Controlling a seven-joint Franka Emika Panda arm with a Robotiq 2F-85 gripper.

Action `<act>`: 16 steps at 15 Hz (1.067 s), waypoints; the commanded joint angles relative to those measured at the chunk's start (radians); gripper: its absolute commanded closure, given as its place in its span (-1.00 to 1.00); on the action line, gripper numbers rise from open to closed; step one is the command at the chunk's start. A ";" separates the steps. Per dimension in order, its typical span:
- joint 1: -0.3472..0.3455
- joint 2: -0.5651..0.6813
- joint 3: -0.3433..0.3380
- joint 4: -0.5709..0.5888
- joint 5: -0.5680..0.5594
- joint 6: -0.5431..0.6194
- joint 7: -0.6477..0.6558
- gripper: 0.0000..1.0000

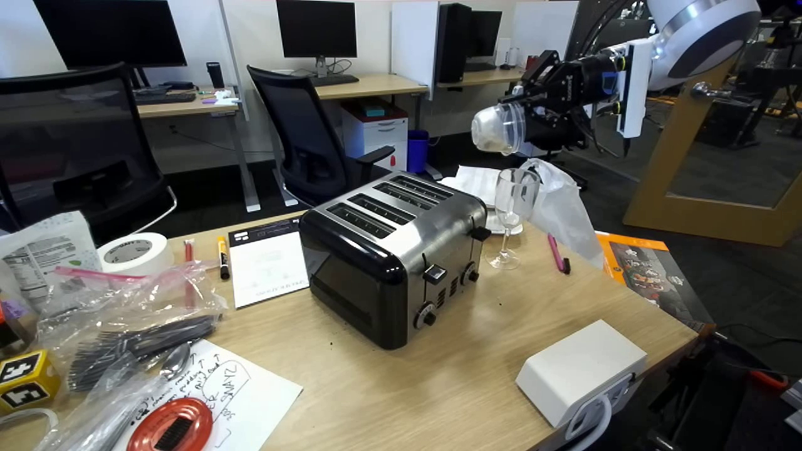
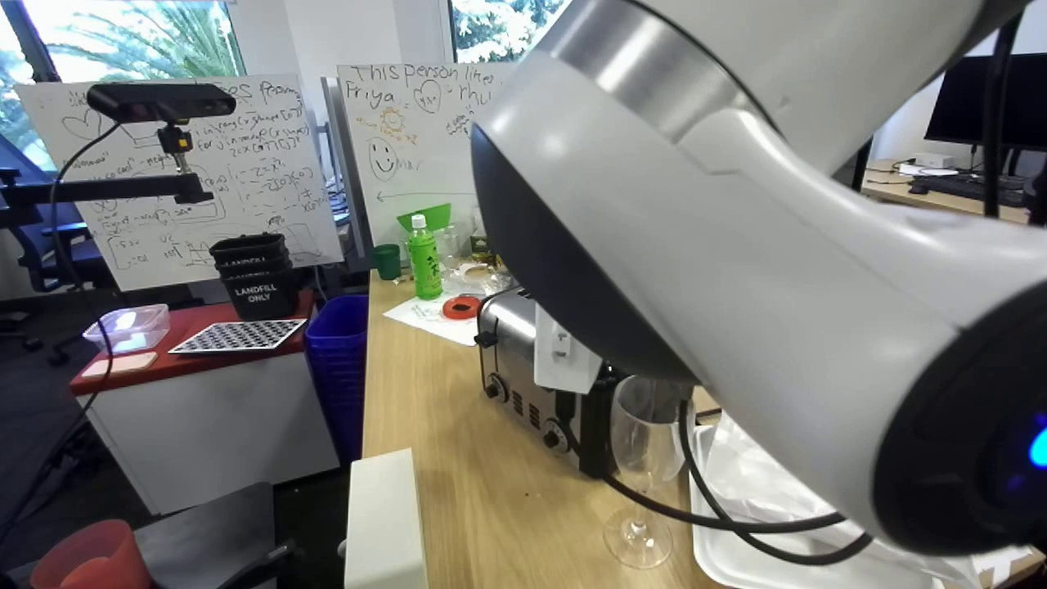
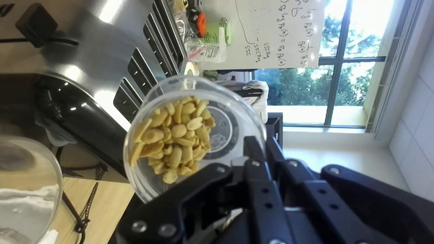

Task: Pour the contents in the small clear bowl on the left into the glass on the right

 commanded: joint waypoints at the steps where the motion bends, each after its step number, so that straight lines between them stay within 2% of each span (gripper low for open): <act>1: -0.018 0.043 -0.002 0.028 0.030 -0.058 0.009 0.96; 16: -0.066 0.130 -0.032 0.053 0.102 -0.194 0.055 0.96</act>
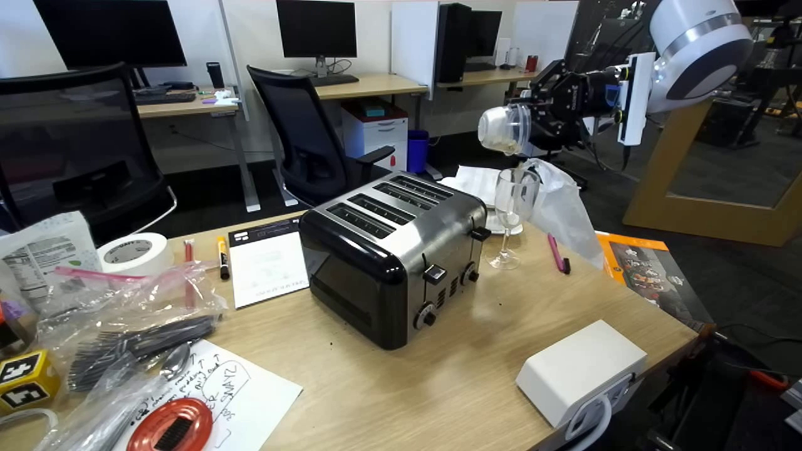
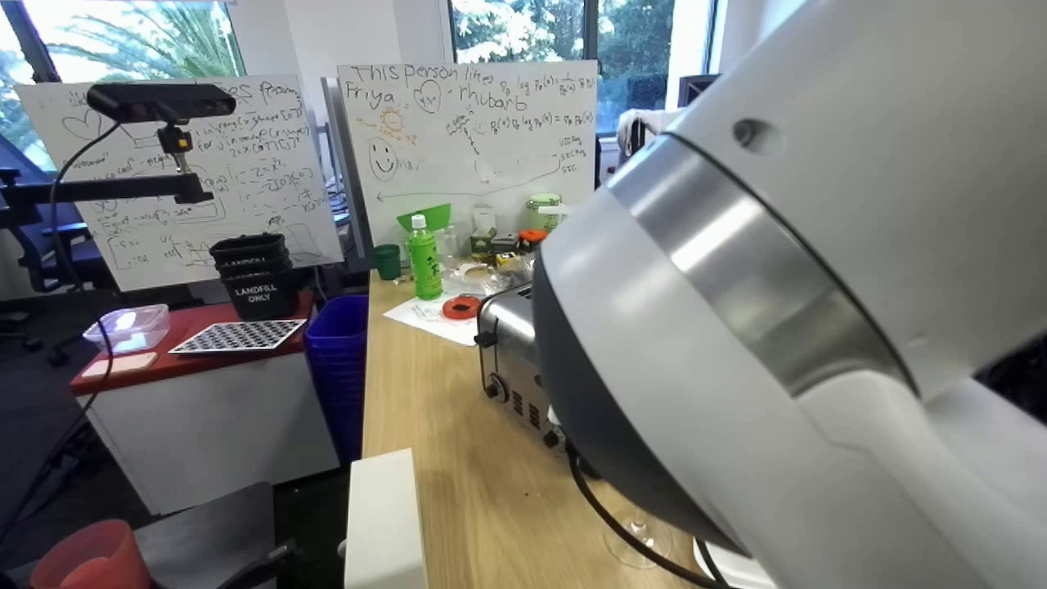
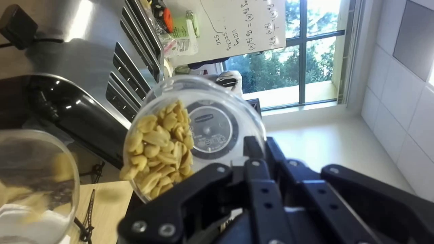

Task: Pour the contents in the small clear bowl on the left into the glass on the right

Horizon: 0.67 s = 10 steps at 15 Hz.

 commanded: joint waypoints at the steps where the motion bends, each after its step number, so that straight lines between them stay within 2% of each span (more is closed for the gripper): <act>1: -0.009 0.028 -0.001 0.021 0.020 -0.043 0.022 0.96; 10: -0.009 0.043 0.000 0.028 0.033 -0.062 0.049 0.96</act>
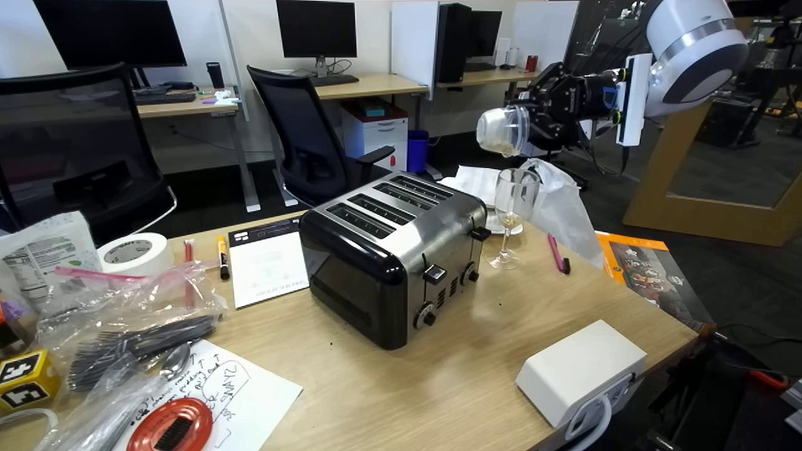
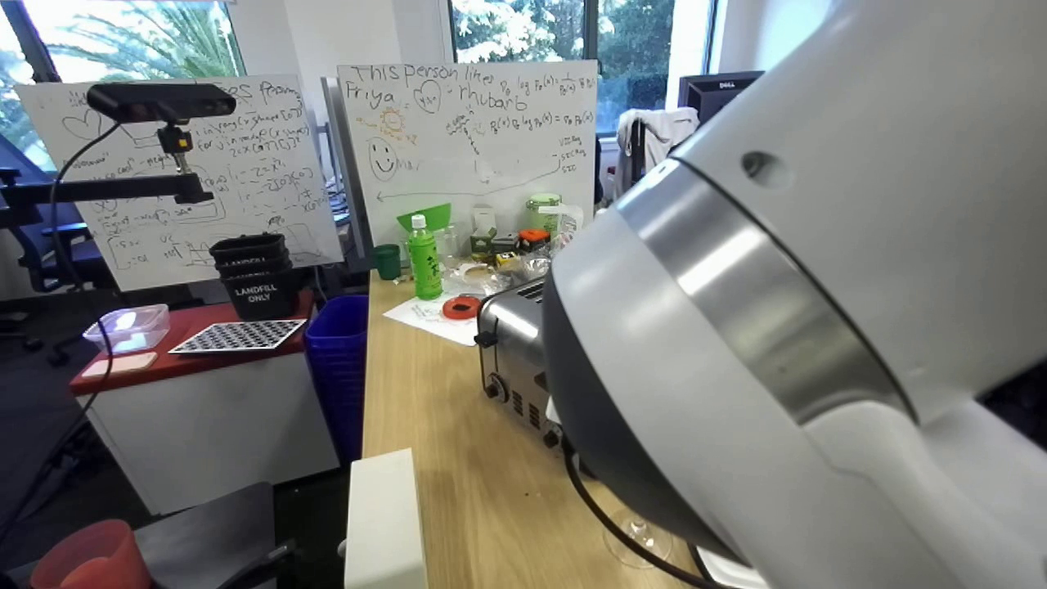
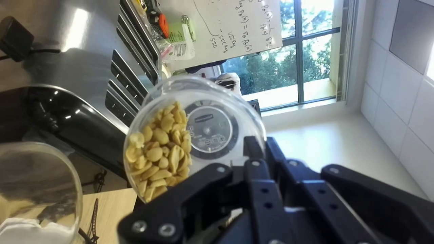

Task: Pour the contents in the small clear bowl on the left into the glass on the right

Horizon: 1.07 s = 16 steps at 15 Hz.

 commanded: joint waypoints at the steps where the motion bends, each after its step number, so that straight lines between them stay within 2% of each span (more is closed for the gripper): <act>1: -0.010 0.026 0.000 0.021 0.026 -0.047 0.019 0.96; 7: -0.017 0.036 -0.006 0.019 0.060 -0.082 0.036 0.96; 16: -0.026 0.047 -0.021 0.016 0.051 -0.102 0.046 0.96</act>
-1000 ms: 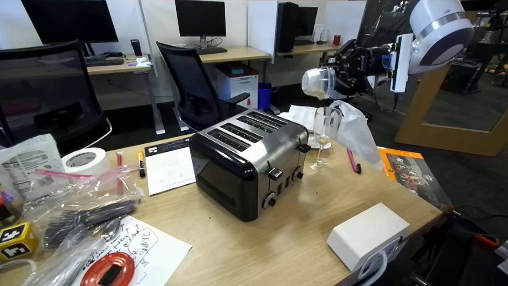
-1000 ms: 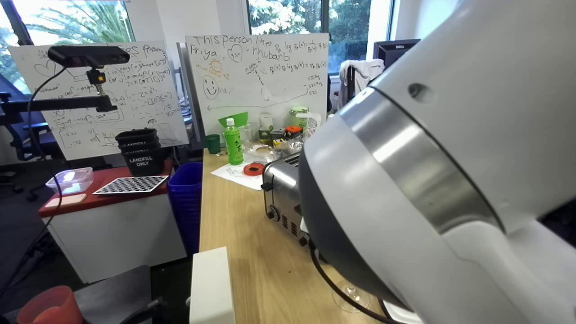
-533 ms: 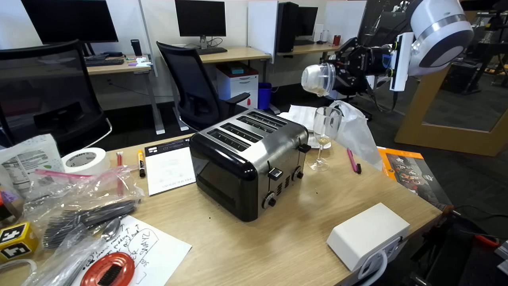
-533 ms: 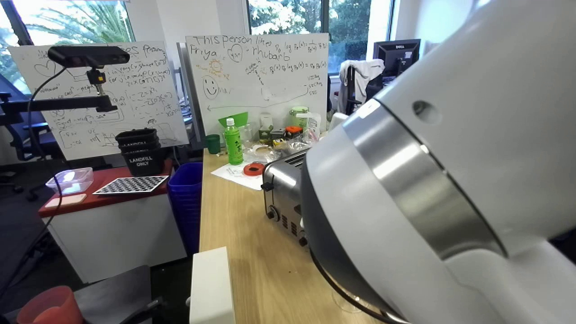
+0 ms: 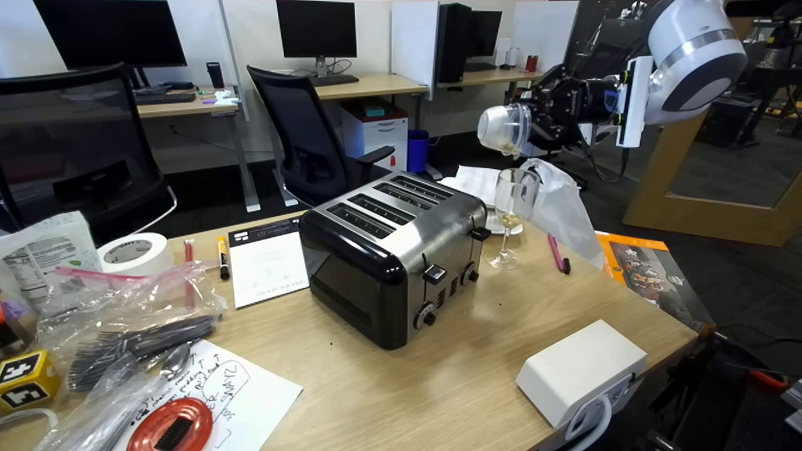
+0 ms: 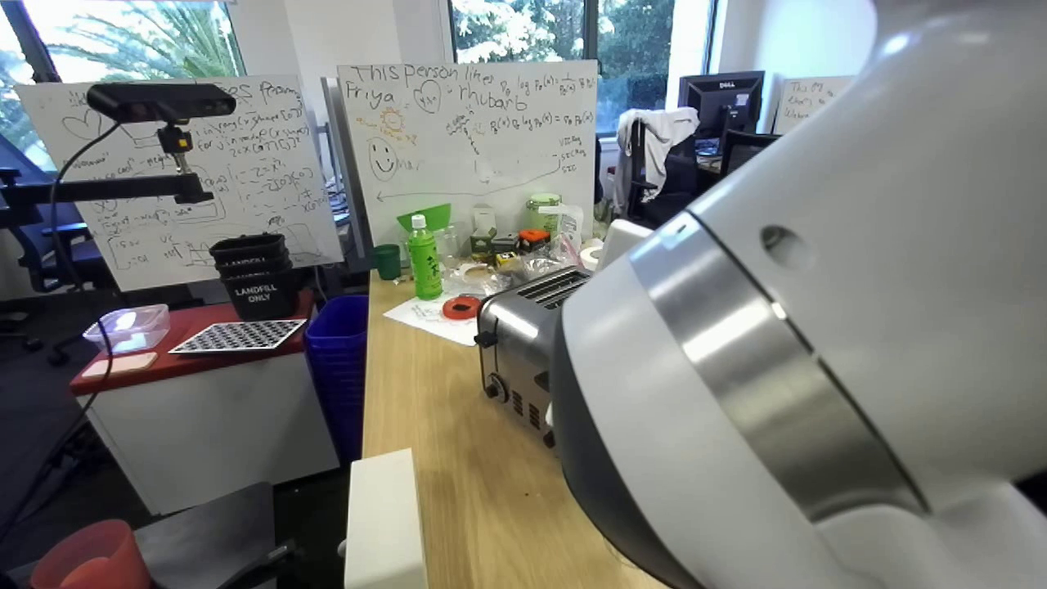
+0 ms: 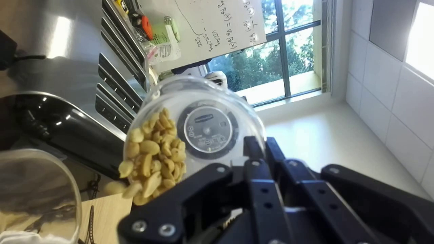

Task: Pour the contents in the small clear bowl on the left into the glass on the right

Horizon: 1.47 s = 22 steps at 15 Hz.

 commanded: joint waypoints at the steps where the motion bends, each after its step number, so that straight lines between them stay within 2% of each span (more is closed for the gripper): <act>1: -0.020 0.014 -0.010 0.014 0.005 -0.048 0.028 0.96; 7: -0.008 0.041 0.001 0.024 0.036 -0.049 0.035 0.96; 22: -0.022 0.052 -0.011 0.031 0.029 -0.077 0.060 0.96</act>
